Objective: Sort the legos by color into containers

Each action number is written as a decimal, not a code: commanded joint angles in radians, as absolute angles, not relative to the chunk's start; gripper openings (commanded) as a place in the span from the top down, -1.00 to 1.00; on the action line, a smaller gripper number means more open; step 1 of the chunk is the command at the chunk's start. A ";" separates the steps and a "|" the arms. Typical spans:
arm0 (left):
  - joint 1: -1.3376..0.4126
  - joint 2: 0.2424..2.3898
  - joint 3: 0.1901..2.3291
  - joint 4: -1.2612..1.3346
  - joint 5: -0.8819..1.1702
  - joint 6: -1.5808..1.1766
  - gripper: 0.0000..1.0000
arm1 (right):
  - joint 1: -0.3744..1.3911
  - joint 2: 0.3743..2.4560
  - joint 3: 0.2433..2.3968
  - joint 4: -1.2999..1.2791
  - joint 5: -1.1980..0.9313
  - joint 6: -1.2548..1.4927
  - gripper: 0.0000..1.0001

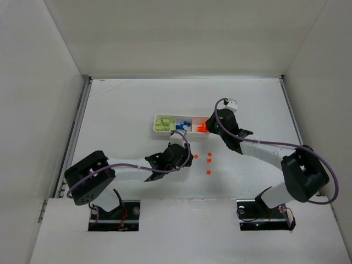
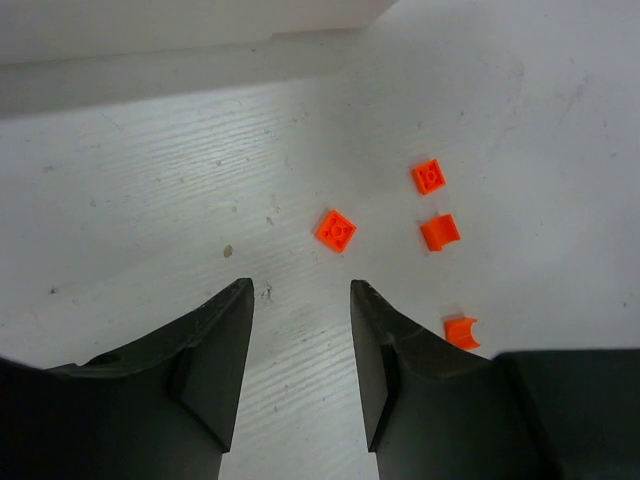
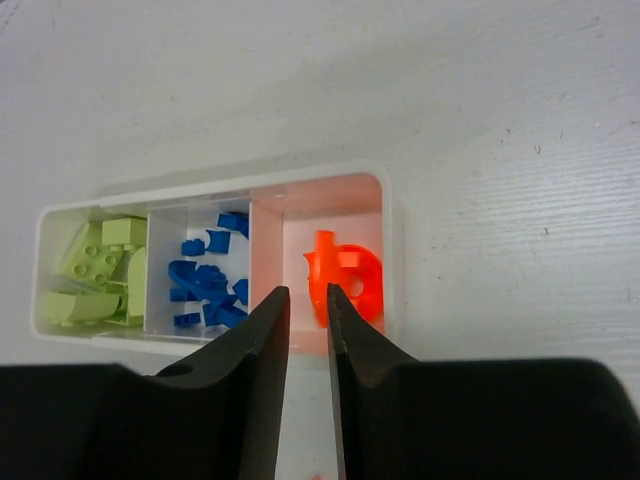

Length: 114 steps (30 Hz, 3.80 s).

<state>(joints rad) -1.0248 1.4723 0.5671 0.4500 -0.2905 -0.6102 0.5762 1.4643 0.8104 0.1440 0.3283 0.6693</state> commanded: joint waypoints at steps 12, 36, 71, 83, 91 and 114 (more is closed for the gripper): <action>-1.085 1.638 0.656 0.520 -0.301 -0.477 0.14 | 0.643 1.221 0.643 0.186 0.393 0.695 0.31; -1.094 1.767 0.749 0.463 -0.354 -0.379 0.54 | 0.834 1.127 0.393 0.052 0.488 0.940 0.23; -0.984 1.453 0.603 0.405 -0.324 -0.529 0.77 | 0.953 1.423 0.554 -0.043 0.577 0.893 0.45; -0.996 1.486 0.620 0.391 -0.273 -0.512 0.43 | 0.981 1.426 0.566 -0.075 0.603 0.891 0.28; -1.013 1.522 0.632 0.405 -0.273 -0.499 0.22 | 0.984 1.468 0.597 -0.095 0.617 0.877 0.57; -1.053 1.634 0.672 0.414 -0.310 -0.442 0.31 | 0.702 1.435 0.828 0.141 0.454 0.600 0.61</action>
<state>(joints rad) -1.0458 1.6234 0.6506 0.4156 -0.2996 -0.4572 0.7334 1.3796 0.7551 0.0402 0.4999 0.6575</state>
